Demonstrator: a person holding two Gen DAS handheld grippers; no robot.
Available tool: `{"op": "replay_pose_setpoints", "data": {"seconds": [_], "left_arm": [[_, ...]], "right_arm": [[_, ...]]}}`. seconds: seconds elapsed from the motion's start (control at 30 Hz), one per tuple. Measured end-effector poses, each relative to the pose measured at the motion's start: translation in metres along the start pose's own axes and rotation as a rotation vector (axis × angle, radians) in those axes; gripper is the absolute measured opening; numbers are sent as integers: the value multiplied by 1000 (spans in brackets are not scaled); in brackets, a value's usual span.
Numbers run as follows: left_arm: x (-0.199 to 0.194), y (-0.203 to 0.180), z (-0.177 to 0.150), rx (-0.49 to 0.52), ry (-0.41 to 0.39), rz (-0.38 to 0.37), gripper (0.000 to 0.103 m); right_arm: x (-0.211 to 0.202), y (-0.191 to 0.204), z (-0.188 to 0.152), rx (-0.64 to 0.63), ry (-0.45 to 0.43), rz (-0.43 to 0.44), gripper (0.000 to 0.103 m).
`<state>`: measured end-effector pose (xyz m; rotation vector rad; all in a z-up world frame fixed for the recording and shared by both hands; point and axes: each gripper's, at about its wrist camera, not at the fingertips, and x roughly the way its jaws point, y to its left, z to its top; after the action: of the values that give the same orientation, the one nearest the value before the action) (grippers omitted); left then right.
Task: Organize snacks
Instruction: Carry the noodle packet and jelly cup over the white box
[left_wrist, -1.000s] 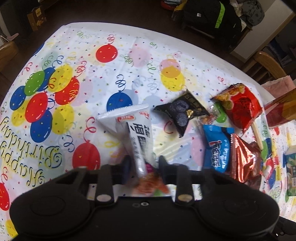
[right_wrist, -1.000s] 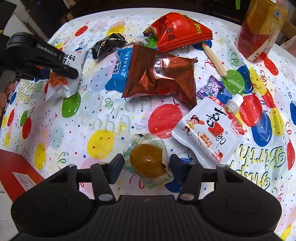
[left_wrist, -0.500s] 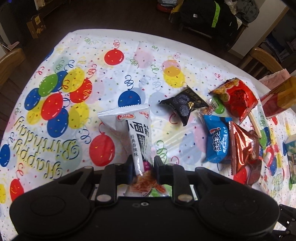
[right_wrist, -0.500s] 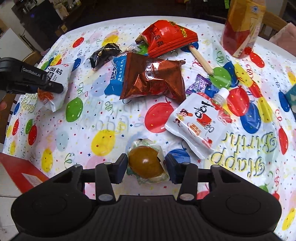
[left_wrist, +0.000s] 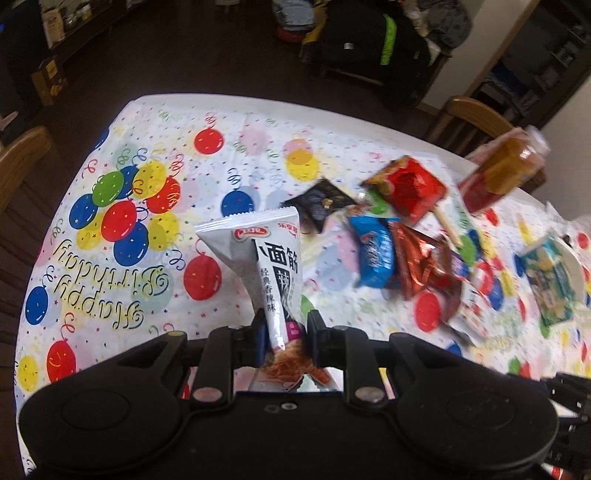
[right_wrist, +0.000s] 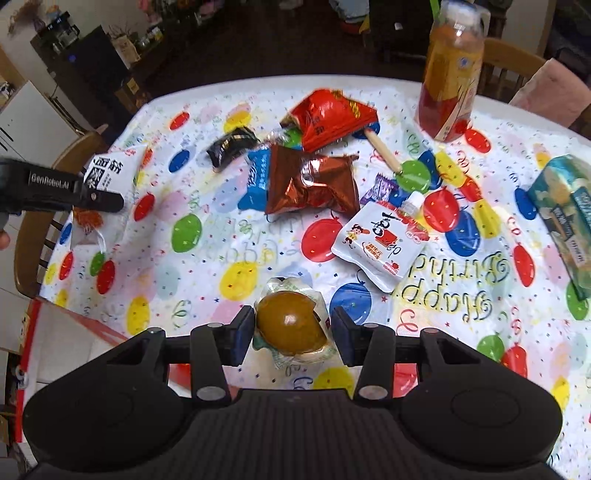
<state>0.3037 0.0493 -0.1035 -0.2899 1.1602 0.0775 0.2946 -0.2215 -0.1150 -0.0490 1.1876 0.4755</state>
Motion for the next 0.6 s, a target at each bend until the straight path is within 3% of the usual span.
{"op": "replay_pose_setpoints", "data": {"seconds": [0.6], "left_arm": [[-86,-5,-66,112,-37,-109,20]], "right_arm": [[-82,60,-49,-35,-95,24,45]]}}
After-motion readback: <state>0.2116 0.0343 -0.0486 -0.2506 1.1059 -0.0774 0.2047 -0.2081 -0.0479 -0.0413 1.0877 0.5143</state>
